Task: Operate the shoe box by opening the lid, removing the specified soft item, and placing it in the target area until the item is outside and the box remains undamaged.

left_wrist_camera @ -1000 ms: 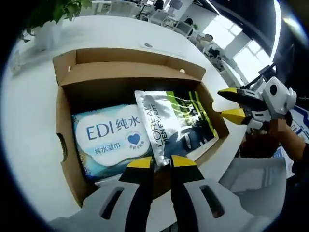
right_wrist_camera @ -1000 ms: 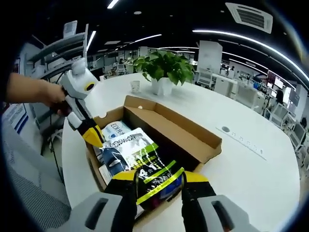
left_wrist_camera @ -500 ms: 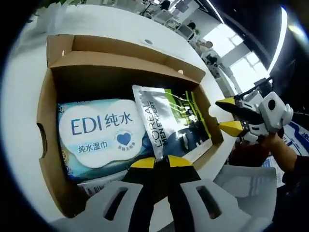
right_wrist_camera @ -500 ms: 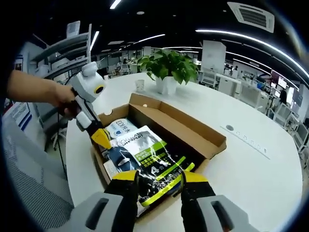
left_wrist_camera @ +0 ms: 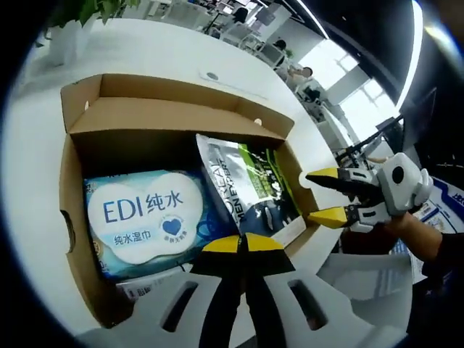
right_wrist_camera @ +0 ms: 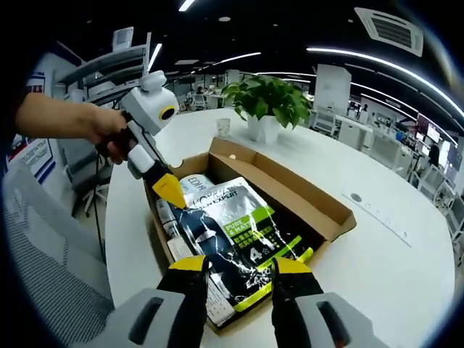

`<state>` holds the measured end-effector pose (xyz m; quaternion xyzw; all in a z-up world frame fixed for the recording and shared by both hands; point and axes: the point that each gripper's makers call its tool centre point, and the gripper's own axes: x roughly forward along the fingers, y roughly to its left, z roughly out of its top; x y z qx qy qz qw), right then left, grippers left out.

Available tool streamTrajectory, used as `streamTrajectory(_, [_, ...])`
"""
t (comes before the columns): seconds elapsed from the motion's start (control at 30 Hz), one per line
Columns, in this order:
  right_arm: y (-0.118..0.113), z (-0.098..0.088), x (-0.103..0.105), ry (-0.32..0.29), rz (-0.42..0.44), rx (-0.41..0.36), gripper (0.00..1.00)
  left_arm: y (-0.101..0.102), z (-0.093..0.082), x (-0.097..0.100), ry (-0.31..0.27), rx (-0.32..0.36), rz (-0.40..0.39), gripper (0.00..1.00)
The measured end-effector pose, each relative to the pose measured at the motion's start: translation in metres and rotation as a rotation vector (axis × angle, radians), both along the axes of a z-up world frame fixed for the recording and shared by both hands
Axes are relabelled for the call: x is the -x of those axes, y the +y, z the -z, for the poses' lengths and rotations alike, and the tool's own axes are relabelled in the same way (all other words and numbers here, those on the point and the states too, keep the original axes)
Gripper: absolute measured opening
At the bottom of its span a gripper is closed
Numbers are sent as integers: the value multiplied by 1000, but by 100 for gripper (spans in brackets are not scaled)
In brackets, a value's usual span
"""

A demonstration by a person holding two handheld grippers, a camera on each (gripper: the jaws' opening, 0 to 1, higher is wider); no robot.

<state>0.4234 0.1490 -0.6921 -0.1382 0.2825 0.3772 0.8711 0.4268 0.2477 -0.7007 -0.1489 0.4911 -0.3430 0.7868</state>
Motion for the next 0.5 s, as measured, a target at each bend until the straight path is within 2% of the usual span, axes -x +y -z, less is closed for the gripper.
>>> streamTrajectory(0.33, [7, 8, 3, -4, -22, 19, 33, -2, -18, -3, -19, 1, 2, 0])
streamTrajectory(0.5, [13, 10, 1, -31, -34, 43, 35, -5, -28, -4, -10, 14, -9, 0])
